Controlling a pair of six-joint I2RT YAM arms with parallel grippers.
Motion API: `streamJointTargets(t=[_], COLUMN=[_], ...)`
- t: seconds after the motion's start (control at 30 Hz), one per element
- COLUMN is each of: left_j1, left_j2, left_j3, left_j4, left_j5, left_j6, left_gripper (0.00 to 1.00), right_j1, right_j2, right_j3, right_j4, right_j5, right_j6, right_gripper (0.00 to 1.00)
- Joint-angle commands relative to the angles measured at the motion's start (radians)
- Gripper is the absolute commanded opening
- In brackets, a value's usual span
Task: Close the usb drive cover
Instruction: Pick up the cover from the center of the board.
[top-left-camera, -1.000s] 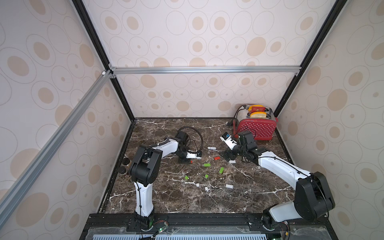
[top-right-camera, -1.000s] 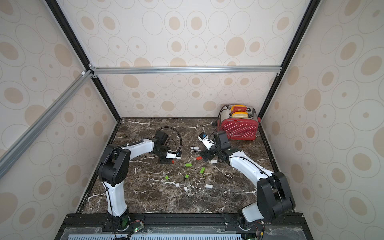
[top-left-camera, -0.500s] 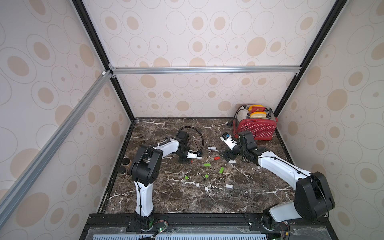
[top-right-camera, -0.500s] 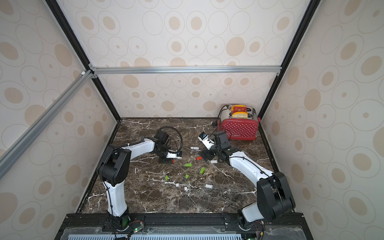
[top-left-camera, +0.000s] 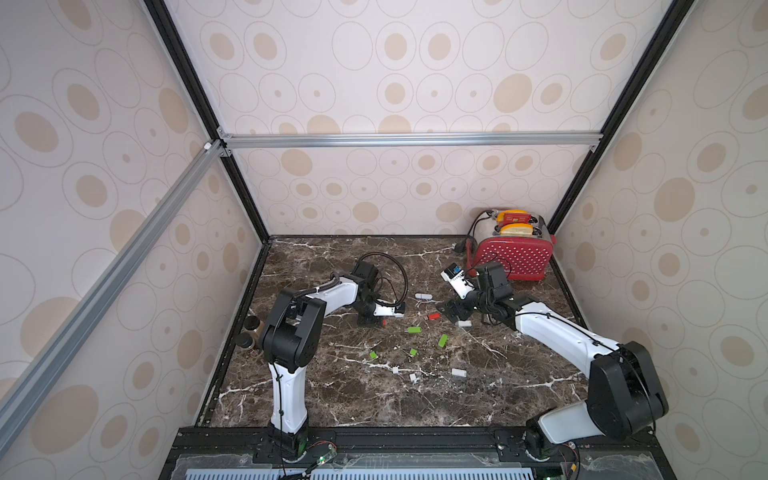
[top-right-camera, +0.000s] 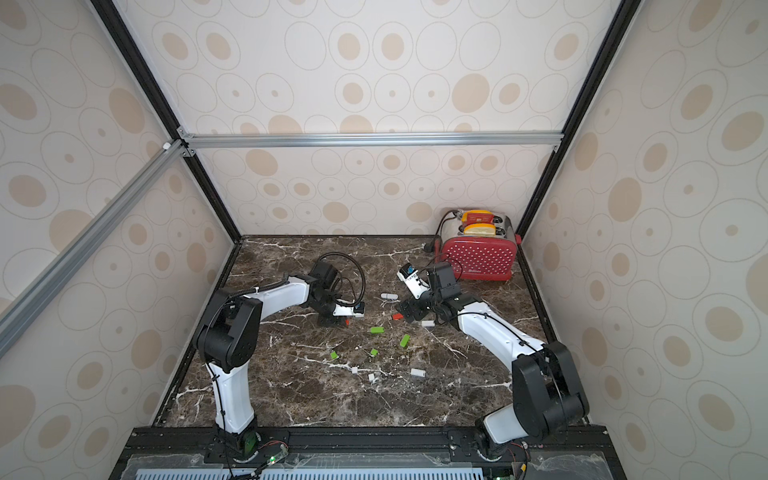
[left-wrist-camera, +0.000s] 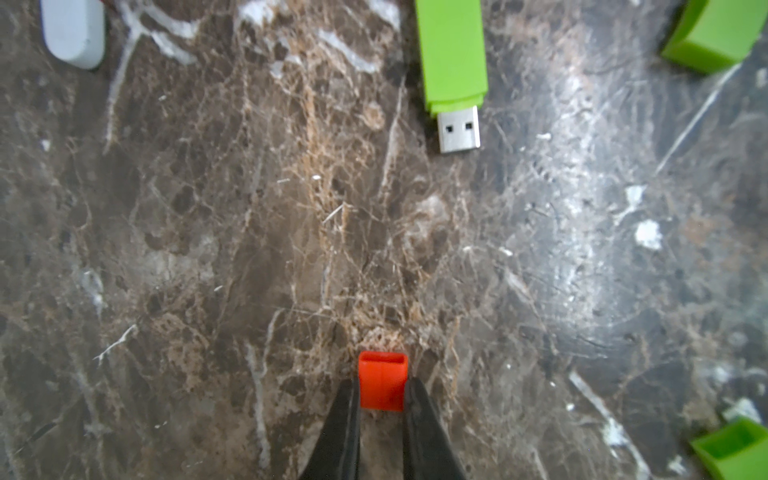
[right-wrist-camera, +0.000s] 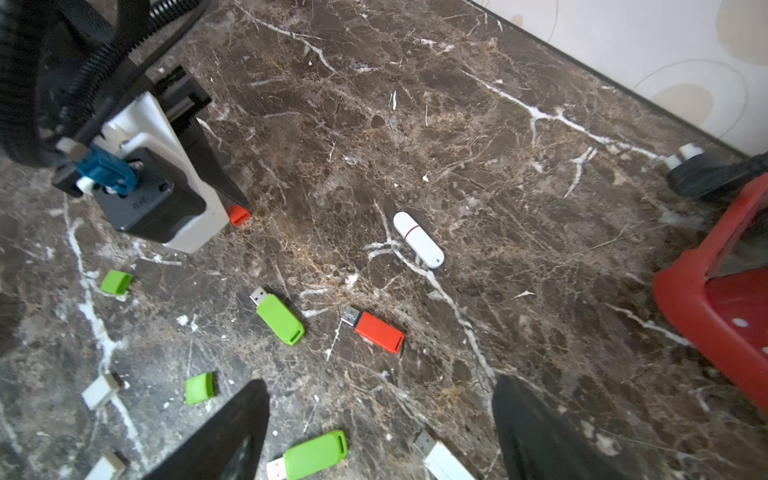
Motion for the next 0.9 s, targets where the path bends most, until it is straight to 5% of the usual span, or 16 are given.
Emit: streamJointTargets(t=[0.0, 0.23, 0.53, 0.87], left_j1=[-0.006, -0.008, -0.017, -0.039], left_j2=[-0.014, -0.084, -0.178, -0.206], left_j3=[-0.029, -0.041, -0.024, 0.058], left_j4=[-0.002, 0.018, 0.026, 0.027], left_j5=[-0.006, 0.018, 0.061, 0.107], left_j6=[-0.027, -0.092, -0.183, -0.313], left_gripper=[0.19, 0.19, 0.19, 0.19], right_j1=[-0.001, -0.002, -0.002, 0.016], right_j2=[0.023, 0.053, 0.238, 0.312], right_j3=[0.024, -0.053, -0.063, -0.074], right_j4=[-0.008, 0.162, 0.492, 0.695], right_j5=[-0.070, -0.212, -0.414, -0.471], right_j6=[0.177, 0.514, 0.934, 1.111], right_gripper=[0.86, 0.79, 0.57, 0.52])
